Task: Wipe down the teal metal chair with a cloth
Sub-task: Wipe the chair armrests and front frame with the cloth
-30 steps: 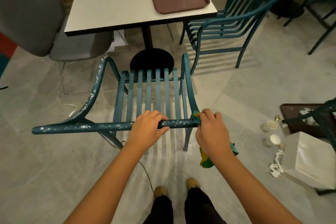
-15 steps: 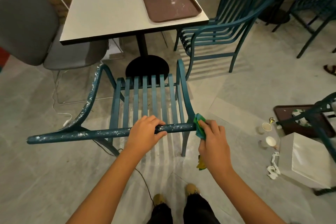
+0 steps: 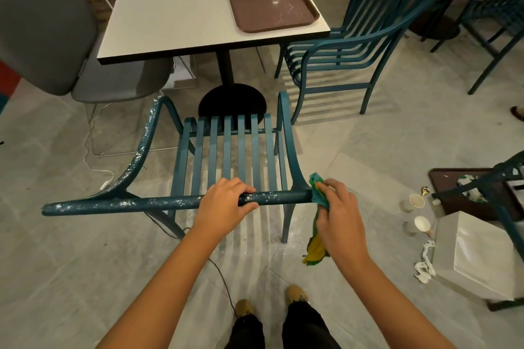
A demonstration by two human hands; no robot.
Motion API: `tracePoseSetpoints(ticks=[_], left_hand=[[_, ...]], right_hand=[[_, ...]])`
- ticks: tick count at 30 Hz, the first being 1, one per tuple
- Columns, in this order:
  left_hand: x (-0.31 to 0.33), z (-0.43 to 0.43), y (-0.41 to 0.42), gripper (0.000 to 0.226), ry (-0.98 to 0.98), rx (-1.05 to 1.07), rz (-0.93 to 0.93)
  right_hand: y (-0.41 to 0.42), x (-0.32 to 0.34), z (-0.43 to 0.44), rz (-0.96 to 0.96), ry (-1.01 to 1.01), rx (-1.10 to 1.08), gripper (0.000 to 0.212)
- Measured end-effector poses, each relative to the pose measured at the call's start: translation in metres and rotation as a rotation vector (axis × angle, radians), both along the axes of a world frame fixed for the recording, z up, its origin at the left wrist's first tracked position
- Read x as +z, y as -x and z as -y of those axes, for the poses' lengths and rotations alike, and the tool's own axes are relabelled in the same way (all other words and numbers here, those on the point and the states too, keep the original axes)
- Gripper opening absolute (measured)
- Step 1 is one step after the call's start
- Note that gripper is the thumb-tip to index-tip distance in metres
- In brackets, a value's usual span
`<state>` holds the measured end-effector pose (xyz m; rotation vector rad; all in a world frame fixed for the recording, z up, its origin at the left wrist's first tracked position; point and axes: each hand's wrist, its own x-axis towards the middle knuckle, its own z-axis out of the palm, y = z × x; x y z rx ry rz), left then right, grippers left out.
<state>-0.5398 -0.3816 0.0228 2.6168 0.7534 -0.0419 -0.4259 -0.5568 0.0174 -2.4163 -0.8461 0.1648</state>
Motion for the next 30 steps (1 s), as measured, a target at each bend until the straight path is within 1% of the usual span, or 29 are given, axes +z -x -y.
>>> tracePoseSetpoints(ticks=[5,9,12,14,16,18,21,26,30], left_hand=[[-0.002,0.002,0.001,0.036,0.004,0.018,0.021],[-0.002,0.002,0.001,0.036,0.006,0.025,0.029],[-0.002,0.001,0.001,0.036,0.005,0.022,0.036],[-0.002,0.001,0.001,0.035,0.005,0.020,0.037],[-0.003,0.001,0.001,0.034,0.012,0.022,0.041],[-0.002,0.002,0.001,0.034,0.019,0.025,0.042],[-0.002,0.002,0.002,0.034,0.022,0.028,0.038],[-0.001,0.002,0.002,0.034,0.025,0.023,0.035],[0.000,0.003,0.002,0.034,0.012,0.016,0.033]], right_hand=[[0.016,-0.017,0.007,-0.010,-0.006,0.056,0.060],[0.029,-0.025,0.000,-0.021,0.002,0.108,0.063],[0.030,-0.025,0.005,-0.093,-0.013,0.190,0.060],[0.023,-0.022,0.012,-0.072,-0.058,0.171,0.059],[0.012,-0.018,0.017,-0.039,-0.110,0.095,0.057],[0.003,-0.013,0.016,-0.045,-0.125,0.046,0.054],[0.001,-0.004,0.005,-0.039,-0.056,0.019,0.048],[-0.005,0.016,-0.025,-0.060,0.182,-0.039,0.031],[0.005,0.022,-0.048,-0.074,0.235,0.022,0.031]])
